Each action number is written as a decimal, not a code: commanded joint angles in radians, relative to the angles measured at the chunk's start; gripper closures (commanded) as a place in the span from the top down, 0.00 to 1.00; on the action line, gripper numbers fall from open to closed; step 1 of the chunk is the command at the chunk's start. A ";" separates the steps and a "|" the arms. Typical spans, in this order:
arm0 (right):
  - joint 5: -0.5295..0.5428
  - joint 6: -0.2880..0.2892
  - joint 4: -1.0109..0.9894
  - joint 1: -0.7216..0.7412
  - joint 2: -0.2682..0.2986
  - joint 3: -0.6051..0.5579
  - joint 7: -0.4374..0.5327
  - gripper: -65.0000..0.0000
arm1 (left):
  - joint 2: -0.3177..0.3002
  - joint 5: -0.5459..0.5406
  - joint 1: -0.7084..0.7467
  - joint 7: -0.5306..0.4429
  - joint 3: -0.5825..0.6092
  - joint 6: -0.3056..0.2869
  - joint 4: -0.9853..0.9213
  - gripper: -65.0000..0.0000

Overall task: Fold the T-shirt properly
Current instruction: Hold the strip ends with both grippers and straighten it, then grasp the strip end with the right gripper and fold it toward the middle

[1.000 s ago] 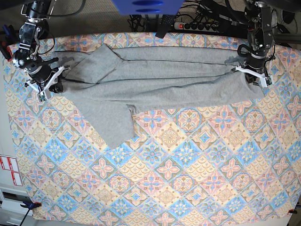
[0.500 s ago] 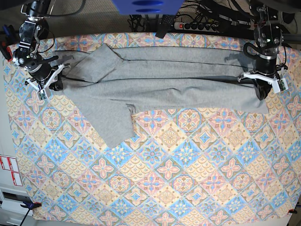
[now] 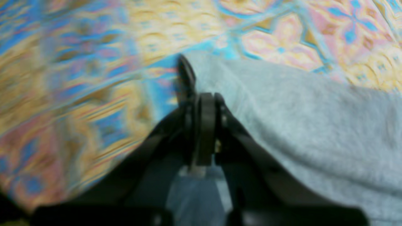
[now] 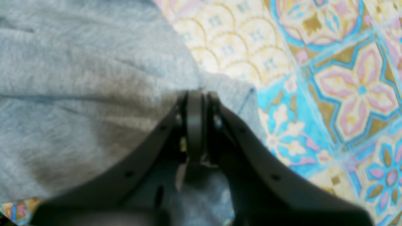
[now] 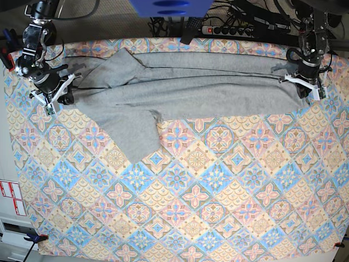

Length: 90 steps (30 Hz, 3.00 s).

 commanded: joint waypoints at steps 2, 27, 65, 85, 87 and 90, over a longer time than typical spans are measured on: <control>0.013 0.001 0.018 0.008 0.018 0.005 0.017 0.01 | -0.028 -0.002 -0.021 -0.018 0.020 0.007 -0.013 0.00; 0.013 -0.004 0.114 0.052 0.018 0.068 0.017 0.34 | -0.014 -0.011 0.031 -0.019 0.002 0.015 0.139 0.60; 0.012 -0.004 -0.533 0.543 0.016 -0.502 0.054 0.53 | 0.084 -0.011 0.031 0.060 -0.058 0.012 0.307 0.63; 0.013 -0.004 -0.538 0.467 -0.031 -0.580 0.052 0.03 | 0.084 -0.011 0.030 0.060 -0.058 0.012 0.307 0.63; 0.013 -0.004 -0.478 0.461 -0.033 -0.552 0.046 0.01 | 0.084 -0.011 0.030 0.060 -0.058 0.012 0.307 0.63; 0.015 -0.004 -0.365 0.401 -0.033 -0.502 0.035 0.01 | 0.084 -0.011 0.030 0.060 -0.058 0.012 0.306 0.63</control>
